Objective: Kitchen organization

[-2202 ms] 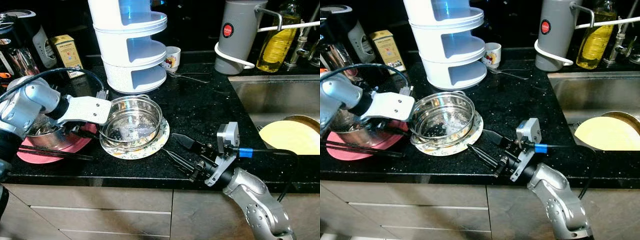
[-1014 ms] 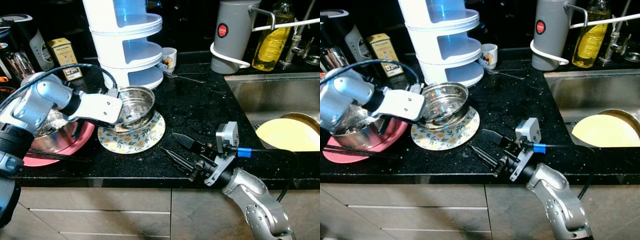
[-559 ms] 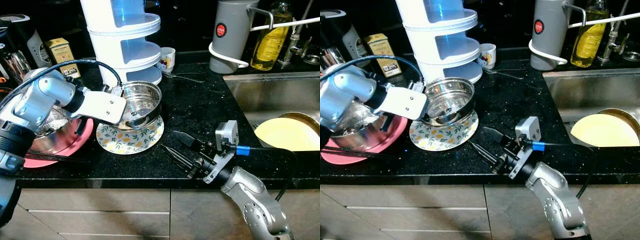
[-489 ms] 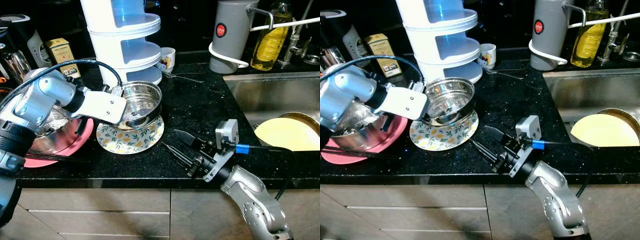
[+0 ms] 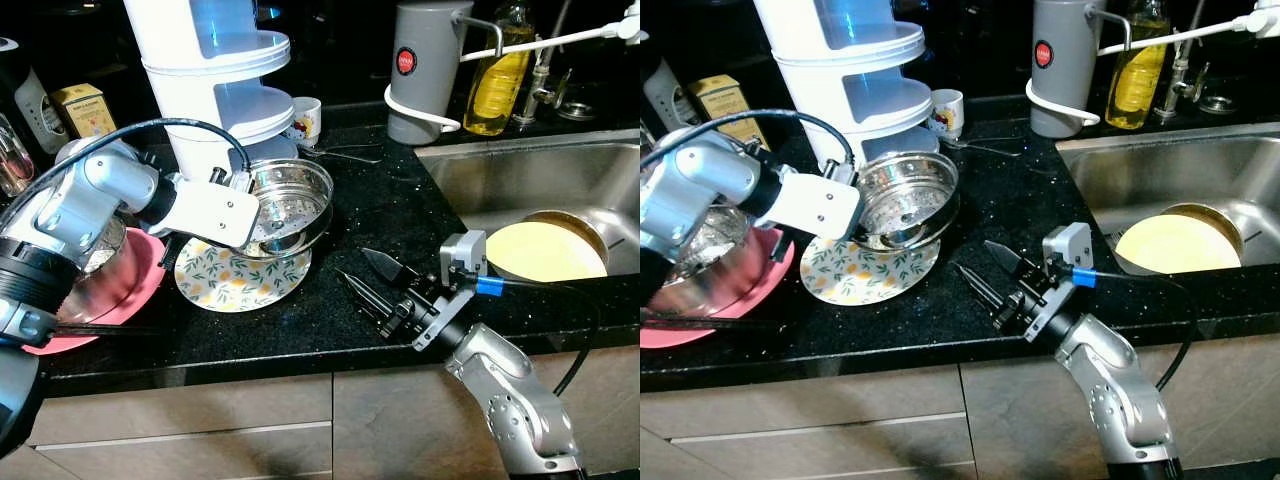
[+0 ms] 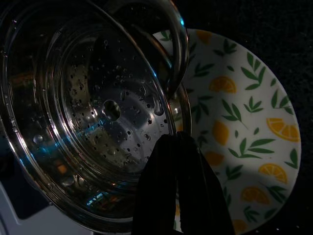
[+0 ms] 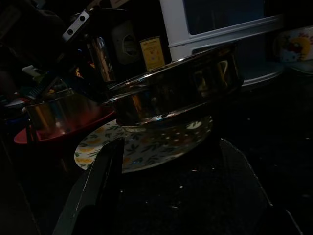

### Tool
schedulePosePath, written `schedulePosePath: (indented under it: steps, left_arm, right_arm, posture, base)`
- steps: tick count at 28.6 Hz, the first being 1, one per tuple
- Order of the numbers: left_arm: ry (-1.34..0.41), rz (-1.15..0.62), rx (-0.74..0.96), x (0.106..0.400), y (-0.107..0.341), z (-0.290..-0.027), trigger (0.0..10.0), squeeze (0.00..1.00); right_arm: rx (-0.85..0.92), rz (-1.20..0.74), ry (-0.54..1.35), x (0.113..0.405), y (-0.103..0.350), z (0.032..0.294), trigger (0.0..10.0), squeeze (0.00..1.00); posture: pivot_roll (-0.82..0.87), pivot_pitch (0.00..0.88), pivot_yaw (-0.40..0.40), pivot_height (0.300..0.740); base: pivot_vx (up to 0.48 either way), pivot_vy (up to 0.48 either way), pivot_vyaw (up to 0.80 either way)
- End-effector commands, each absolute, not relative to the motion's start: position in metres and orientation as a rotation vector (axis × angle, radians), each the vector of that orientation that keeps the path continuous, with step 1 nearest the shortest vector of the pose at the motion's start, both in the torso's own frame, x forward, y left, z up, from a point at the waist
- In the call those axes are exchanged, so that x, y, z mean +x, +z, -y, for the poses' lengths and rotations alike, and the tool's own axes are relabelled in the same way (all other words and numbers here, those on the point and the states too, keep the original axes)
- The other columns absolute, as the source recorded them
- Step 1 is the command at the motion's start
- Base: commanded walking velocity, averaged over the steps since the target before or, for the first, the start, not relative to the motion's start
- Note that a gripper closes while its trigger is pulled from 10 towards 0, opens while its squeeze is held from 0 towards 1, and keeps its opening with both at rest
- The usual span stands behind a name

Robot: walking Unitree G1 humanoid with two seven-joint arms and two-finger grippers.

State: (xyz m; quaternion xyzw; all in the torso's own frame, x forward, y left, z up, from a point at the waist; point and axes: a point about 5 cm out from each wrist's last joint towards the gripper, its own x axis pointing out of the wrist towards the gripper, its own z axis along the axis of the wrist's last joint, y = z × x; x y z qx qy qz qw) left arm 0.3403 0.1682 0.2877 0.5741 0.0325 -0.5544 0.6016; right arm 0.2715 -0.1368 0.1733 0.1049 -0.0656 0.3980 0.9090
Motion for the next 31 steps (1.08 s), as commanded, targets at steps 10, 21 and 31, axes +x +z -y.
schedulePosePath:
  steps: [10, 21, 31]
  left_arm:
    - [-1.179, -0.010, 1.383, 0.339, 0.319, -0.178, 10.0, 0.00]
    - [-1.170, 0.028, 1.413, 0.335, 0.326, -0.176, 10.0, 0.00]
    - [-1.214, 0.033, 1.378, 0.335, 0.312, -0.169, 10.0, 0.00]
  right_arm:
    - [0.218, 0.167, 0.827, 0.274, 0.178, 0.137, 10.0, 0.00]
    - [0.166, 0.165, 0.848, 0.273, 0.181, 0.151, 10.0, 0.00]
    - [0.105, 0.191, 0.874, 0.258, 0.198, 0.177, 10.0, 0.00]
  posture:
    - [-0.11, 0.000, 0.039, 0.740]
    - [-0.11, 0.000, 0.034, 0.740]
    - [-0.12, 0.000, 0.046, 0.740]
  base:
    - [0.000, 0.000, 0.00]
    - [0.000, 0.000, 0.00]
    - [0.000, 0.000, 0.00]
